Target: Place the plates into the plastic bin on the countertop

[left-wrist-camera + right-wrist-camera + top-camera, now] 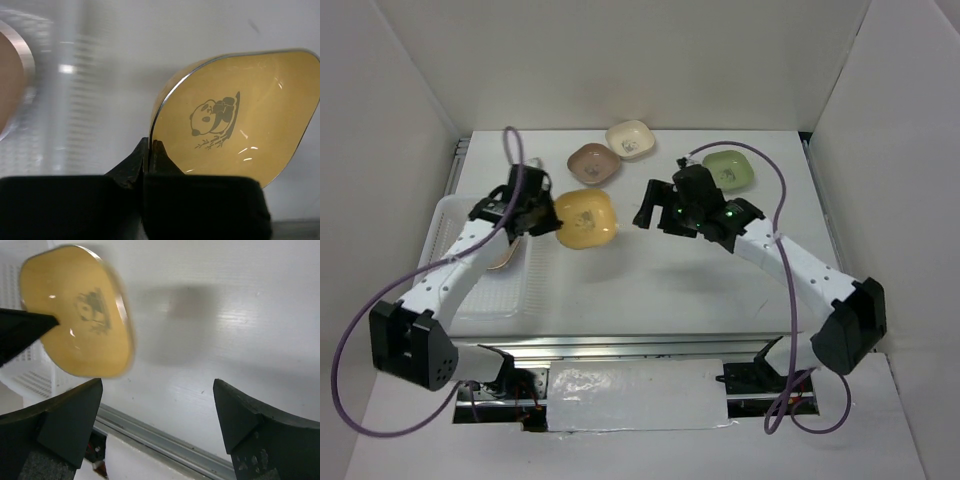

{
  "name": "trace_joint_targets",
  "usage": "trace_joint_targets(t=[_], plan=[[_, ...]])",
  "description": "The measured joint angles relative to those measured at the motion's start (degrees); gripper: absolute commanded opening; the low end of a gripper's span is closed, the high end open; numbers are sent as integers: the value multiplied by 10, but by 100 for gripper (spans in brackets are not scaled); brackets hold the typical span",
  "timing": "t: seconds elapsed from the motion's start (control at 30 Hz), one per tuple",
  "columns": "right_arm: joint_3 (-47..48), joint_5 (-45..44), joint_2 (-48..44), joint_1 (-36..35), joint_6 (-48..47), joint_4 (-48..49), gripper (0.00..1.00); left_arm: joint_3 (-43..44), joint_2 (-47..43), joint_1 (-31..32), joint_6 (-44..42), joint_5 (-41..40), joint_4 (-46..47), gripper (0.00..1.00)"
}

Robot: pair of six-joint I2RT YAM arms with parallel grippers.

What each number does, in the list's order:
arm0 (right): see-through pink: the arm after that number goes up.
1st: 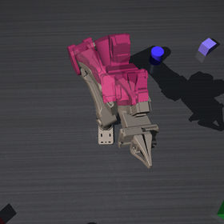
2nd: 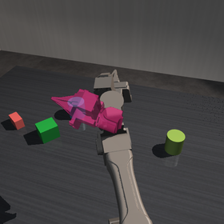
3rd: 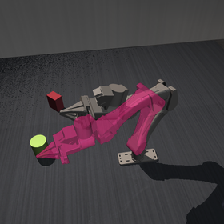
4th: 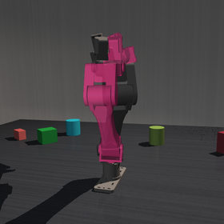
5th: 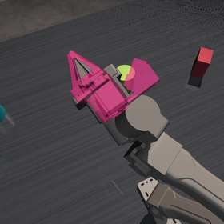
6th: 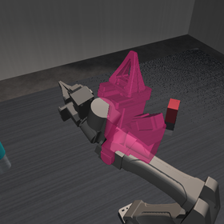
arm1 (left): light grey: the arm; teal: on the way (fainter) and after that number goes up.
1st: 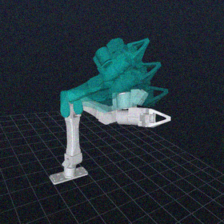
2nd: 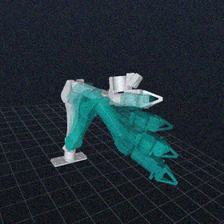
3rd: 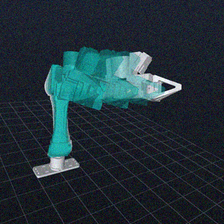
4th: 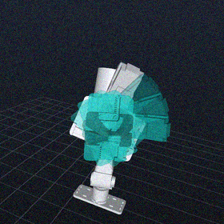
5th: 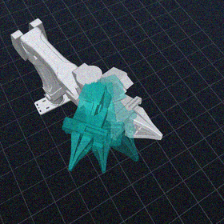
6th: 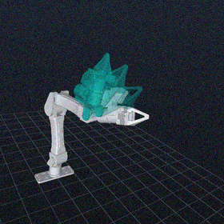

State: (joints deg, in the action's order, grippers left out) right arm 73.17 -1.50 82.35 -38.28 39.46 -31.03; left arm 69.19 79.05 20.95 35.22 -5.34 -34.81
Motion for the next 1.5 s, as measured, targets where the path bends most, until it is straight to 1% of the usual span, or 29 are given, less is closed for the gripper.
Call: trace_joint_targets(t=[0.1, 0.13, 0.23, 0.3, 0.37, 0.43, 0.53, 0.57, 0.6, 0.63, 0.67, 0.7, 0.8, 0.9, 1.03, 1.13, 1.2, 1.37, 1.5], plan=[[-39, 7, -57, 40, 0, 15, 100, -44, -71, -117, 44, -39, -7, 0], [-55, 7, -77, 57, 0, 19, 100, -65, -110, -176, 62, -56, -10, 0], [-87, 9, -112, 99, -1, 23, 100, -100, -193, -287, 108, -104, -21, 0], [-99, 14, -117, 111, -3, 25, 100, -117, -221, -332, 136, -118, -27, 0], [-106, 17, -116, 114, -6, 25, 100, -132, -228, -365, 162, -123, -28, 0], [-111, 18, -116, 117, -10, 22, 100, -149, -211, -389, 176, -118, -18, 0], [-112, 19, -116, 122, -17, 23, 100, -169, -153, -422, 191, -101, -8, 0], [-114, 19, -117, 125, -19, 23, 100, -173, -134, -430, 192, -94, -7, 2], [-116, 19, -118, 130, -21, 23, 100, -178, -120, -436, 192, -88, -3, 13], [-118, 20, -120, 135, -22, 23, 100, -181, -111, -439, 191, -81, -2, 56], [-120, 20, -122, 140, -23, 22, 100, -185, -106, -442, 191, -75, 0, 83], [-121, 22, -123, 148, -25, 23, 100, -188, -106, -444, 190, -68, 3, 99], [-122, 27, -124, 164, -30, 24, 100, -189, -121, -445, 191, -55, 13, 99], [-121, 40, -115, 185, -31, 32, 100, -187, -155, -445, 184, -47, 18, 99], [-115, 42, -57, 243, -15, 67, 100, -144, -190, -444, 151, -32, 0, 99], [-99, 18, 19, 289, 25, 86, 100, -117, -218, -440, 114, -15, 1, 99], [-74, 9, 89, 322, 61, 100, 100, -106, -244, -429, 82, 7, -1, 99], [25, 0, 263, 373, 118, 124, 100, -72, -264, -410, 8, 71, -22, 99], [61, 6, 336, 391, 142, 151, 100, -67, -272, -402, -26, 101, -34, 99]])
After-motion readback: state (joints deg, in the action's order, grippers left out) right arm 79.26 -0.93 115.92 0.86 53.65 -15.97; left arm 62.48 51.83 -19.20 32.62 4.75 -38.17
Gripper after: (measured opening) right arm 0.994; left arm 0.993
